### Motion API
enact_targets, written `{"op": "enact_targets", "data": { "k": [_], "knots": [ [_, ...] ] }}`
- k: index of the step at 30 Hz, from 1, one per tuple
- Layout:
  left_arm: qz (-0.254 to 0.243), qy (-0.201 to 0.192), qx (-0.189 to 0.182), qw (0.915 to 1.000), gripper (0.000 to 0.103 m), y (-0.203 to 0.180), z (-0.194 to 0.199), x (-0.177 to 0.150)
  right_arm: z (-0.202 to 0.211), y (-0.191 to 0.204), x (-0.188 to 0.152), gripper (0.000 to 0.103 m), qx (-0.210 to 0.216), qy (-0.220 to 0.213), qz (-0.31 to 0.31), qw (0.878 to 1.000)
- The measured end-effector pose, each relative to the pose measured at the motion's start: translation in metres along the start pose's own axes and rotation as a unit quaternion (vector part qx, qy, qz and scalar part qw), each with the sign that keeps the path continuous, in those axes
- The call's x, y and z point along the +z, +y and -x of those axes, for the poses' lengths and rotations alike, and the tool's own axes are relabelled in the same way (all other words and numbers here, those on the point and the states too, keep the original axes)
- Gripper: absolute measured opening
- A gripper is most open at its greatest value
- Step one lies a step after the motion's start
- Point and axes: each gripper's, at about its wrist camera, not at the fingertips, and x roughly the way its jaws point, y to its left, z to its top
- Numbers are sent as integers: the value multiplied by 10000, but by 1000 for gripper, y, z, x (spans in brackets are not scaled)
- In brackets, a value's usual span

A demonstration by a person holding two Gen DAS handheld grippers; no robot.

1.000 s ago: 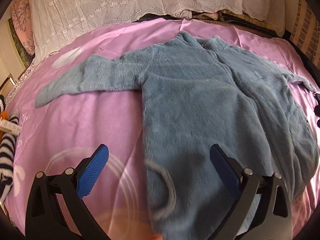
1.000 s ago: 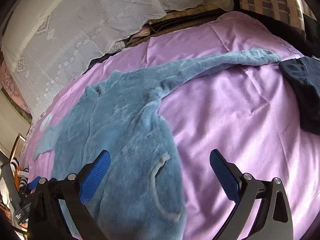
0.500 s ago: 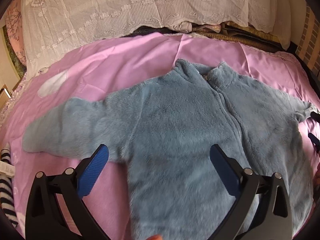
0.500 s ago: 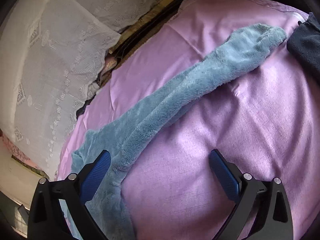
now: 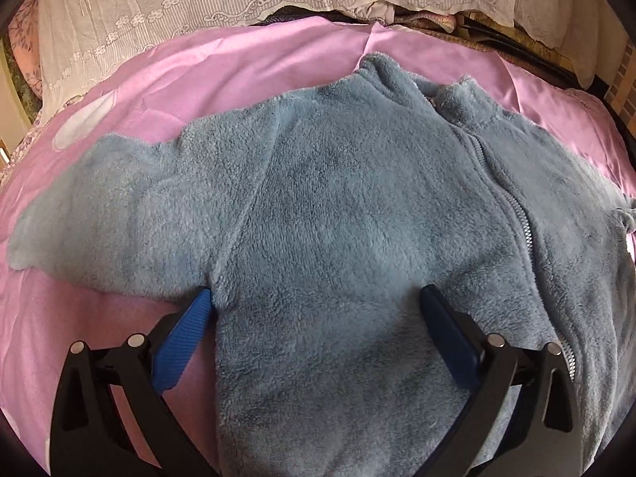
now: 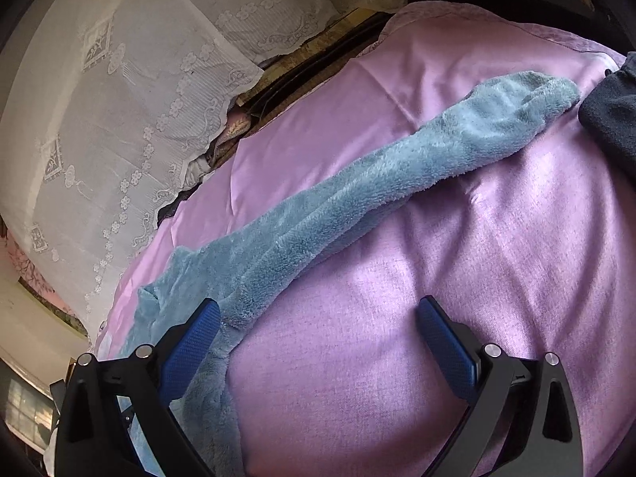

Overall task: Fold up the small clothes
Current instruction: 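Move the right tool to the jacket sleeve cuff and grasp it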

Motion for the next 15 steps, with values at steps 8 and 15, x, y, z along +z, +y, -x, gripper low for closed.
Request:
{"op": "enact_targets", "data": {
  "k": [8,15],
  "knots": [
    [285,212,-670,9971,99,20,1,1,12,-13,8,97,151,4,-448,9989],
    [767,57,-1019,9918,99,53,5,34,9,-56,54,63,455,-136,-1840,9818]
  ]
}}
